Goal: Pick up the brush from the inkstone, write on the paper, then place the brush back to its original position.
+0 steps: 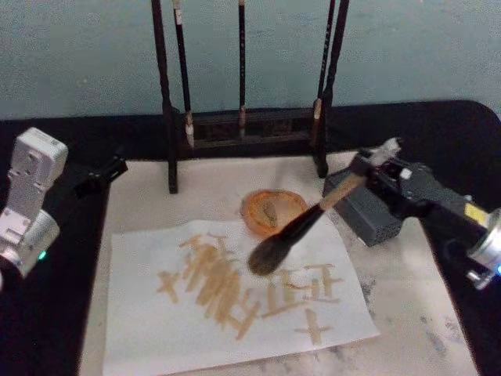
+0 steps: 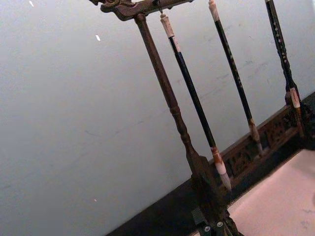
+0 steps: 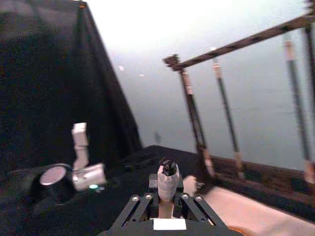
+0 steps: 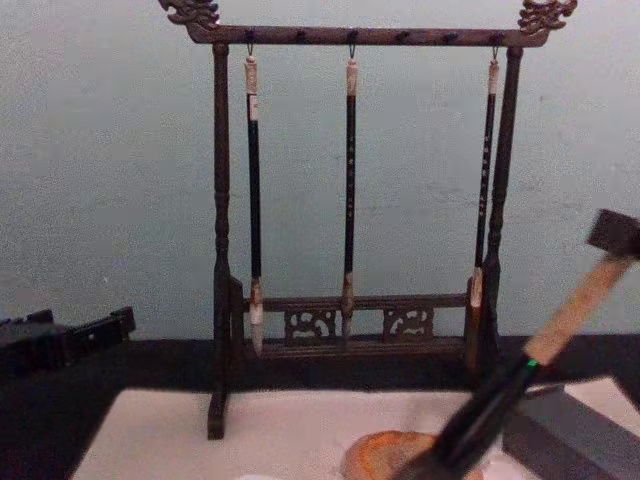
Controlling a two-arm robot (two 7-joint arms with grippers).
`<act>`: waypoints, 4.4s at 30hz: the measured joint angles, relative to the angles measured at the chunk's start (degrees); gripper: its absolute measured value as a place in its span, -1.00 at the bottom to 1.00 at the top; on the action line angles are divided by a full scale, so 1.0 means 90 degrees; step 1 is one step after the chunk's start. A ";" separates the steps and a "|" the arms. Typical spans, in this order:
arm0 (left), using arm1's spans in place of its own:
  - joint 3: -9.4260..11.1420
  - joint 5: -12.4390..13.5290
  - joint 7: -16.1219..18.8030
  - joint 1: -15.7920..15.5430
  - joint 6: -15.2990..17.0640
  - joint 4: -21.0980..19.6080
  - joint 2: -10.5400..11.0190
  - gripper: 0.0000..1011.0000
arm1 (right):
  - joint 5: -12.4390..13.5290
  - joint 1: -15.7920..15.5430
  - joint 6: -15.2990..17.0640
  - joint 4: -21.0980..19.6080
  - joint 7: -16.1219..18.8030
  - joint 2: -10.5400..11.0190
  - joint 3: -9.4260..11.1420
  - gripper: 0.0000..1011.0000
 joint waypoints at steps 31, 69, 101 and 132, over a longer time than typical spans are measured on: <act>0.0000 0.0000 0.0000 0.0000 0.0000 0.0000 0.0000 0.98 | -0.0059 0.0463 0.0275 0.1051 0.0120 -0.0455 -0.0800 -0.68; 0.0000 0.0000 0.0000 0.0000 0.0000 0.0000 0.0000 0.98 | 0.1525 0.0732 0.0597 0.1376 0.0566 -0.0425 0.0100 -0.68; 0.0000 0.0000 0.0000 0.0000 0.0000 0.0000 0.0000 0.98 | 0.1959 0.2587 0.1100 0.4919 0.1427 -0.1581 -0.0417 -0.68; 0.0000 0.0000 0.0000 0.0000 0.0000 0.0000 0.0000 0.98 | 0.1580 0.2994 0.1396 0.6318 0.1647 -0.1965 -0.0124 -0.68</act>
